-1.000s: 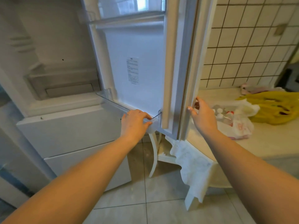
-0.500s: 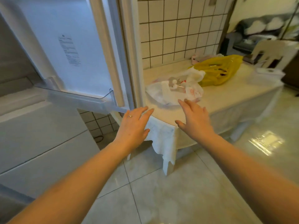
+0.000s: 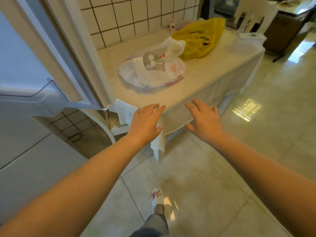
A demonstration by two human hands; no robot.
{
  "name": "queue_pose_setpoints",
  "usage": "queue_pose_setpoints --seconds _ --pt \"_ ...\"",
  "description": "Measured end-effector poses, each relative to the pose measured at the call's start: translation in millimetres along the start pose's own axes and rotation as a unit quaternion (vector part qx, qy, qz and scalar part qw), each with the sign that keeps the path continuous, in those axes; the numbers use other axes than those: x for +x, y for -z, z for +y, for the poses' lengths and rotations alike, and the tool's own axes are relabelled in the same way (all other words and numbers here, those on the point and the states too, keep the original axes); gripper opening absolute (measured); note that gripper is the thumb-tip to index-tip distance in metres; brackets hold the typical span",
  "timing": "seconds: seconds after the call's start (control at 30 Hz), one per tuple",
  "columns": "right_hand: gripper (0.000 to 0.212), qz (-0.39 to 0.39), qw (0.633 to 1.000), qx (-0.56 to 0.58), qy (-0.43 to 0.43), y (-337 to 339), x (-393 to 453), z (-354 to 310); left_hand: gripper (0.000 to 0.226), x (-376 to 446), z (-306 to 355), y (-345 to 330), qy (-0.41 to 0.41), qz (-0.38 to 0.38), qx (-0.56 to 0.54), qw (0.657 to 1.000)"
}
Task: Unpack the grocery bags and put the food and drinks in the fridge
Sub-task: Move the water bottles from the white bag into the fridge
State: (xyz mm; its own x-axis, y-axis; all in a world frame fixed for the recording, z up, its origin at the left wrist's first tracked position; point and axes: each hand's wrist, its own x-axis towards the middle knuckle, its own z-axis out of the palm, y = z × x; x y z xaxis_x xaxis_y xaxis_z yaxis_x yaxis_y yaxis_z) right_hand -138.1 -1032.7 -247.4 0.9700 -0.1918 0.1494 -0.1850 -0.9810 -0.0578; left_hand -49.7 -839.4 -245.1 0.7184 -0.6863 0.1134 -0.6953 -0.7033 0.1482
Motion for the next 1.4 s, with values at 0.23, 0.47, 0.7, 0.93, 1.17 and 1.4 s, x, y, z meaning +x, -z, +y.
queue_pose_setpoints --seconds 0.23,0.47,0.7,0.93,1.17,1.4 --pt "0.073 -0.034 0.999 0.015 0.002 -13 87 12 0.069 82 -39 -9 0.037 0.011 -0.038 0.999" --pt "0.068 -0.015 0.999 0.029 0.016 -15 183 20 0.068 163 -62 -11 0.063 0.055 -0.111 0.99" --pt "0.069 0.002 0.992 0.076 0.096 -20 297 39 0.065 229 -75 -14 0.143 0.121 -0.195 0.963" --pt "0.063 -0.037 0.96 0.133 0.243 -43 444 65 0.059 315 -84 -35 0.287 0.197 -0.264 0.9" --pt "0.059 -0.164 0.9 0.158 0.372 -72 533 78 0.049 379 -80 -49 0.452 0.256 -0.35 0.78" --pt "0.06 -0.196 0.834 0.155 0.492 -107 584 65 0.063 410 -86 -66 0.585 0.306 -0.491 0.568"
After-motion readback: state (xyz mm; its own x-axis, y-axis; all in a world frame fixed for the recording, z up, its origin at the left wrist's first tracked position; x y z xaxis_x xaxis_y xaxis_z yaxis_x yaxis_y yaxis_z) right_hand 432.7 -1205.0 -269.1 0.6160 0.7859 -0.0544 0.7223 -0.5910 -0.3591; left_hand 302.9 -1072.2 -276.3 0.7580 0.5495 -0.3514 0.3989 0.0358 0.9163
